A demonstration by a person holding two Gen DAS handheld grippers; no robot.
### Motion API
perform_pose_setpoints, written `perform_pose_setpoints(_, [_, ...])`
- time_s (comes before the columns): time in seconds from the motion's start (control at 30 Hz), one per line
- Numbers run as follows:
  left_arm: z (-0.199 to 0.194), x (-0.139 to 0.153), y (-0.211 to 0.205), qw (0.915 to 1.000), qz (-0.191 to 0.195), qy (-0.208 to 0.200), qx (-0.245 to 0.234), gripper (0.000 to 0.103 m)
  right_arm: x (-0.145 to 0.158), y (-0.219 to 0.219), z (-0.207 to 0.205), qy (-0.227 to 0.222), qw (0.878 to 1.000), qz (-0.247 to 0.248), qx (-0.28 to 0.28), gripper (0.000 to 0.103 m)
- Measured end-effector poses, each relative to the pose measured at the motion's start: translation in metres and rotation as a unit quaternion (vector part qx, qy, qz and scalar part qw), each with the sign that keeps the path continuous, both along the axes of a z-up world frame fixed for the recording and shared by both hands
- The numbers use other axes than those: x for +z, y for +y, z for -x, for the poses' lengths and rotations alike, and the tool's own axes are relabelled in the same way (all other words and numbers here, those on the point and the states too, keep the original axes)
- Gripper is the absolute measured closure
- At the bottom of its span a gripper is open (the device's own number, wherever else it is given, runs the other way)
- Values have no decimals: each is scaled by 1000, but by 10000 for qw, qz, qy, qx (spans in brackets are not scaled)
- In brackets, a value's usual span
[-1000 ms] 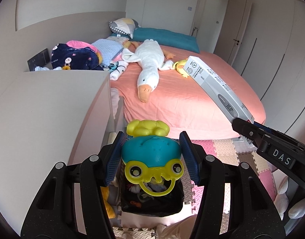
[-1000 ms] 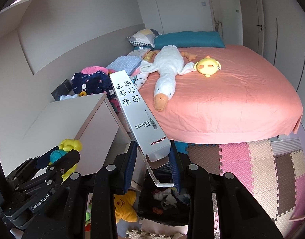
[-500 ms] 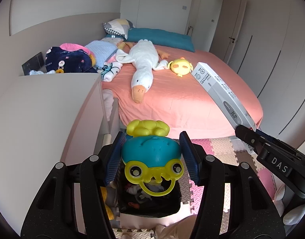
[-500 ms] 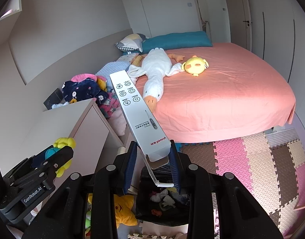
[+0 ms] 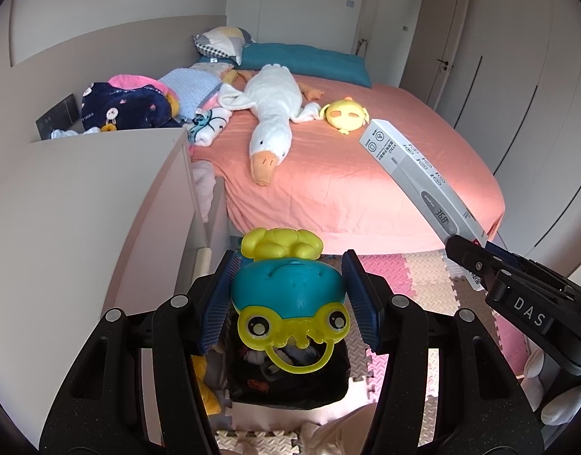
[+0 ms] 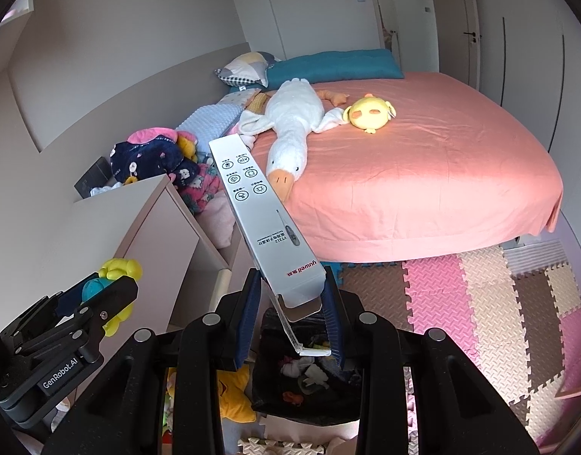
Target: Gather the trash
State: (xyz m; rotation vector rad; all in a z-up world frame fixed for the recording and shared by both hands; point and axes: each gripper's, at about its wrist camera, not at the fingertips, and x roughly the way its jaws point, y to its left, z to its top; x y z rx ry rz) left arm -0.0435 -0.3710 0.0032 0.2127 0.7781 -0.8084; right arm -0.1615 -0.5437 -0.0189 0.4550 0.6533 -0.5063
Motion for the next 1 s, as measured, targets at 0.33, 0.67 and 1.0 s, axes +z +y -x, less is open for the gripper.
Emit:
perform_pose_setpoints(0.33, [0,0,5,9998,114,-28,169,6,11,-6,-4,146,9990,262,-317,28])
perform_pose_setpoints(0.67, [-2,4,8,9995,88,-15,297,6,12,-6,0,73,9991,299,-275,28])
perform_pose_setpoints(1.0, [3,10,10,9994,120,-214,263,6,13,-3,2,61,9992,312,-244,28])
